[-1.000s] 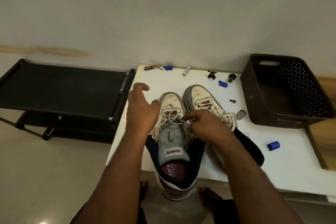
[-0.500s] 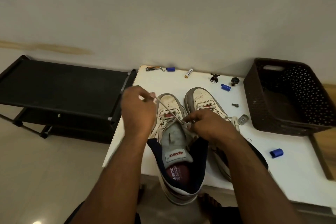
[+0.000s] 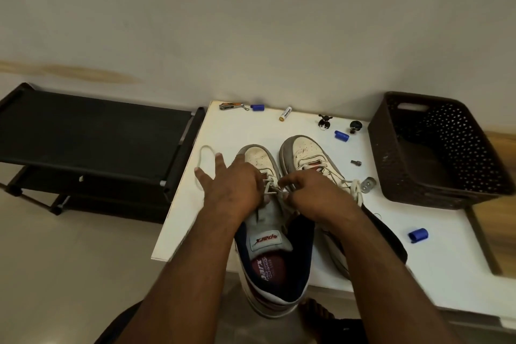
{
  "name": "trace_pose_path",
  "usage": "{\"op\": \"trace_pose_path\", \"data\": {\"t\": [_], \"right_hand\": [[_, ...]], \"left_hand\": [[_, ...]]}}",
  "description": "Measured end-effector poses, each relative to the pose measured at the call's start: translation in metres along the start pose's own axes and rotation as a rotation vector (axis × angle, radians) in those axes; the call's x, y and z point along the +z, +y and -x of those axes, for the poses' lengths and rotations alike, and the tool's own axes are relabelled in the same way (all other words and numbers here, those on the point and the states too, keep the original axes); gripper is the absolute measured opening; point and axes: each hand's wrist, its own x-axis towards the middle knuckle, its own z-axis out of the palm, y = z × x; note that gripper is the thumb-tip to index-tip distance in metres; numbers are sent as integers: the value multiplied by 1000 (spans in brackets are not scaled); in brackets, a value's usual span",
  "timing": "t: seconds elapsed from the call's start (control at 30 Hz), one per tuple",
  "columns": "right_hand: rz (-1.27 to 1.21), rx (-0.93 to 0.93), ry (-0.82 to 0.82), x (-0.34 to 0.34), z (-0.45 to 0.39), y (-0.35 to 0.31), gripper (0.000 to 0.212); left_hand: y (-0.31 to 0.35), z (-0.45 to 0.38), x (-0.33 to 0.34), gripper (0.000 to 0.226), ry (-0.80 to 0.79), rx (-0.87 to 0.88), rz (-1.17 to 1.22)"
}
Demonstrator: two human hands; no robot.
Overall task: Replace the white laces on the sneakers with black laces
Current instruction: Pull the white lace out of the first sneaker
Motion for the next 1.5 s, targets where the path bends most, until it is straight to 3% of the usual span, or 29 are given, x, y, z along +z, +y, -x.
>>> {"op": "trace_pose_path", "data": {"t": [0.1,0.2,0.27,0.33,0.37,0.43,0.5,0.57,0.6,0.67,0.7,0.77,0.87,0.93,1.0,1.03,1.07,1.13,1.2,1.27,1.33,1.4,1.43,1.5], "right_hand": [[22,-6,-5,-2,2,-1,42],[28,-5,-20,-5,4,-1,43],[39,-3,-23,-5,4,0,43],[55,2,-26,-4,5,0,45],[66,4,-22,-4,5,-1,45],[84,-1,-8,-4,6,-1,44],[92,1,2,-4,8,-3,42],[96,15,14,-5,10,-3,38],[100,21,21,-5,11,-4,36],[104,32,23,-5,11,-3,32],[103,38,20,-5,10,-3,29],[104,45,18,-5,10,-3,27],[89,41,14,-5,11,-4,27],[88,38,7,-7,13,-3,28],[99,31,5,-7,12,-1,30],[111,25,5,-7,11,-1,32],[129,16,9,-6,10,0,37],[166,-27,44,-2,9,-1,50],[188,-119,83,4,8,-4,57],[237,-248,89,11,7,-8,55],[344,-305,93,16,7,-10,48],[426,-279,95,17,8,-11,40],[462,-276,101,17,9,-11,37],[494,-286,118,20,9,-12,33]], "left_hand": [[-1,1,-5,16,149,-23,210],[-12,3,-18,12,605,-79,708],[-27,-2,-28,3,915,-227,928],[-40,-8,-31,4,1111,-355,1143],[-42,-9,-32,10,1131,-385,1241],[-41,-9,-31,39,1068,-408,1186],[-33,-8,-26,54,842,-266,818],[-19,-4,-21,34,473,-2,487],[-12,-1,-16,24,253,51,362],[-5,3,-8,22,-37,17,143],[-3,2,-4,23,-80,-6,91],[0,2,-3,15,-38,-5,88],[2,2,-9,23,103,-9,197],[-8,3,-18,22,388,-40,492],[-27,-1,-30,8,773,-124,801],[-36,-4,-35,10,890,-207,912],[-43,-7,-38,34,923,-307,1005],[-47,-8,-40,93,806,-494,1007],[-37,-2,-38,116,766,-383,860],[-25,2,-32,104,647,-134,725],[-18,3,-25,74,311,-35,610],[-13,8,-19,49,-39,-41,399],[-11,9,-17,41,-120,-47,324],[-10,10,-17,30,-131,-60,300]]}}
